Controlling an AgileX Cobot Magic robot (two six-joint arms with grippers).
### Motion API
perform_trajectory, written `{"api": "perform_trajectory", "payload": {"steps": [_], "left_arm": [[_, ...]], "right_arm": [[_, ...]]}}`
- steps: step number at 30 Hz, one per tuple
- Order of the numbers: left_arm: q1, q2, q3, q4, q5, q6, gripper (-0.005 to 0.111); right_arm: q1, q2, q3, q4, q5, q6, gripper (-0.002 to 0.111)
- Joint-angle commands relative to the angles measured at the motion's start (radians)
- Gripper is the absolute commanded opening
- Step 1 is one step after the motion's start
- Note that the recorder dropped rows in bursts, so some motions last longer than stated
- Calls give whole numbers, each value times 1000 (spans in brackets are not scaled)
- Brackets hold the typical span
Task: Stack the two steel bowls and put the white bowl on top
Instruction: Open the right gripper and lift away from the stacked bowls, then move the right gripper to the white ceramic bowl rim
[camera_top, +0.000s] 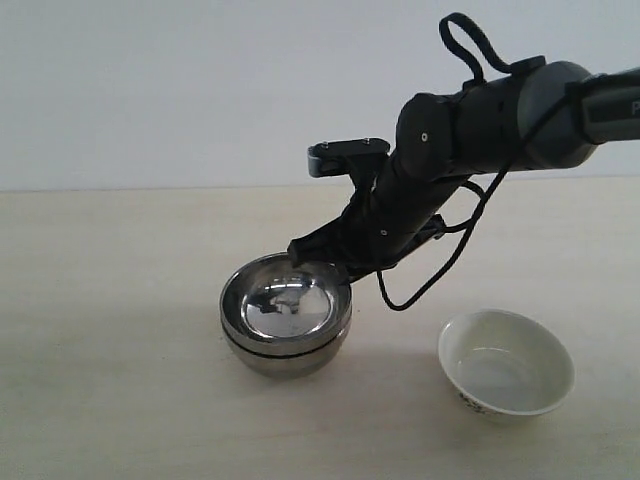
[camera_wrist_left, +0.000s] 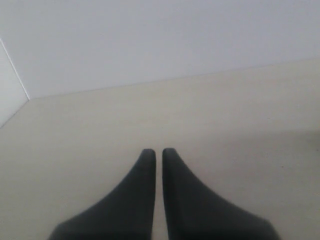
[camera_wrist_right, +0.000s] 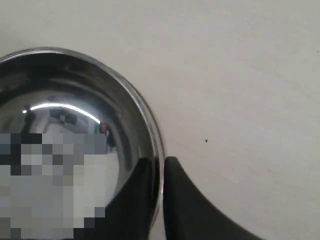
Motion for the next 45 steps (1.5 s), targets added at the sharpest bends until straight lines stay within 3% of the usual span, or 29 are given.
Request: {"api": "perform_trajectory", "payload": {"steps": [1, 10, 16, 18, 23, 28, 32, 34, 45], "left_arm": [[0, -4, 3, -7, -6, -10, 4], [0, -4, 3, -7, -6, -10, 4], [0, -4, 3, -7, -6, -10, 4], [0, -4, 3, -7, -6, -10, 4], [0, -4, 3, -7, -6, -10, 4], [0, -4, 3, -7, -6, -10, 4], [0, -4, 3, -7, -6, -10, 4], [0, -4, 3, -7, -6, -10, 4], [0, -4, 3, -7, -6, -10, 4]], "right_arm": [[0, -7, 4, 30, -12, -17, 0], [0, -9, 4, 53, -14, -28, 1], [0, -11, 4, 53, -14, -26, 37], [0, -20, 4, 53, -14, -26, 43], [-12, -97, 4, 28, 7, 6, 43], [-74, -200, 4, 13, 146, 31, 43], [-116, -270, 41, -100, 214, 143, 43], [-143, -315, 104, -157, 196, 213, 43], [-271, -395, 426, -164, 50, 209, 43]]}}
